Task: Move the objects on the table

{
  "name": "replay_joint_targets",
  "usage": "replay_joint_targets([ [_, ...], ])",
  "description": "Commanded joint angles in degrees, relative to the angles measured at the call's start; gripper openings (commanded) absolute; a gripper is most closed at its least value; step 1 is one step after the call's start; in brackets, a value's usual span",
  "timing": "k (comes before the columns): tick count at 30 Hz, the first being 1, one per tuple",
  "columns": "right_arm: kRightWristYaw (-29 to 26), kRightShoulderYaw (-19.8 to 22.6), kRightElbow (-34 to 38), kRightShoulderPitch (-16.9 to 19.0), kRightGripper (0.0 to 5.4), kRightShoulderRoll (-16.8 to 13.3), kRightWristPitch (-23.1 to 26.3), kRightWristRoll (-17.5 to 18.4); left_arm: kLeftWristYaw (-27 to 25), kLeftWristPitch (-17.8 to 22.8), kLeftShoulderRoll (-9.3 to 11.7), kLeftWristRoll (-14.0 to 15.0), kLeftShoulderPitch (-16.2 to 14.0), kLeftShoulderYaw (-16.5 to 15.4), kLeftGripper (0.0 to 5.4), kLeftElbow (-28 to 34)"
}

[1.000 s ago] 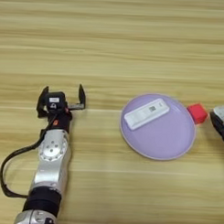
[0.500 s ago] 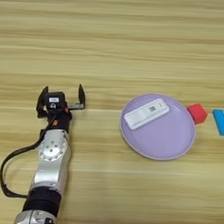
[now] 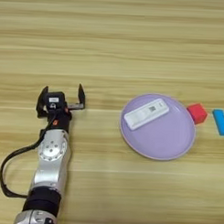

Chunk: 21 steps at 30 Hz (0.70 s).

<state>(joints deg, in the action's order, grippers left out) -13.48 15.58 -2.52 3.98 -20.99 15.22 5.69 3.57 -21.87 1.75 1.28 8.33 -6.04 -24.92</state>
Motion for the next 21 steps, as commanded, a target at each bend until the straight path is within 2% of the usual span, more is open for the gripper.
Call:
replay_joint_targets([
  [1, -0.9, -1.0, -0.6, -0.1, 2.49, -0.5, 0.4, -0.2, 0.1, -0.1, 0.2, -0.4, 0.1, 0.1, 5.40, 0.4],
  [7, -1.0, -1.0, 1.3, 0.0, 3.12, 0.1, -1.2, 0.6, 0.1, 0.0, 0.3, -0.4, 0.2, 0.0, 5.40, 0.3],
  [14, 0.0, 0.0, 2.8, 0.2, 3.89, 1.9, -5.7, 1.8, -0.2, -0.2, 0.6, -0.2, 0.5, -0.3, 5.40, -0.4],
  [21, 1.4, 0.8, 5.1, 0.6, 4.66, 3.1, -7.3, 2.5, -0.6, -0.5, 0.9, 0.0, 0.9, -0.7, 5.40, -1.2],
])
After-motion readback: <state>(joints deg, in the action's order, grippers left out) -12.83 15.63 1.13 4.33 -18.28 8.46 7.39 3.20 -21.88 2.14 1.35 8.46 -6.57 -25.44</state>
